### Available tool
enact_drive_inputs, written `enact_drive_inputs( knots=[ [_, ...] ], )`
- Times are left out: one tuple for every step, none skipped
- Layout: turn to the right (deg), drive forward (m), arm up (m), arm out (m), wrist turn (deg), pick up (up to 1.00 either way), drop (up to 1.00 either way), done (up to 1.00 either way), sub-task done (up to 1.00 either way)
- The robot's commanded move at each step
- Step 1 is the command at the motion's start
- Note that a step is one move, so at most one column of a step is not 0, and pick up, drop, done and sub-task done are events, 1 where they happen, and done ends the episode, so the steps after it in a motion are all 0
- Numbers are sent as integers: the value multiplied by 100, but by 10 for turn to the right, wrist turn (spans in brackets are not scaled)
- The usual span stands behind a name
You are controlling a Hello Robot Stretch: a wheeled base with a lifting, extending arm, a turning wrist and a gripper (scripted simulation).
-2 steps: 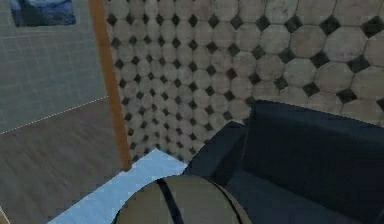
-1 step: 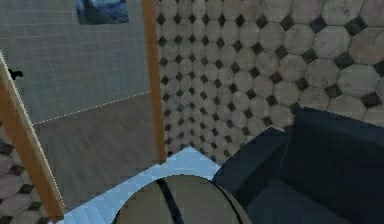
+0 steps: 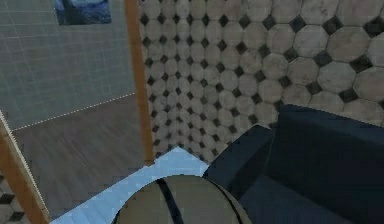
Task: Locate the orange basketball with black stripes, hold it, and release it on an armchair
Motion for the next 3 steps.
enact_drive_inputs(
  knots=[
    [30, 0, 0, 0, 0, 0, 0, 0, 0],
    [-30, 0, 0, 0, 0, 0, 0, 0, 0],
    [210, 0, 0, 0, 0, 0, 0, 0, 0]
  ],
)
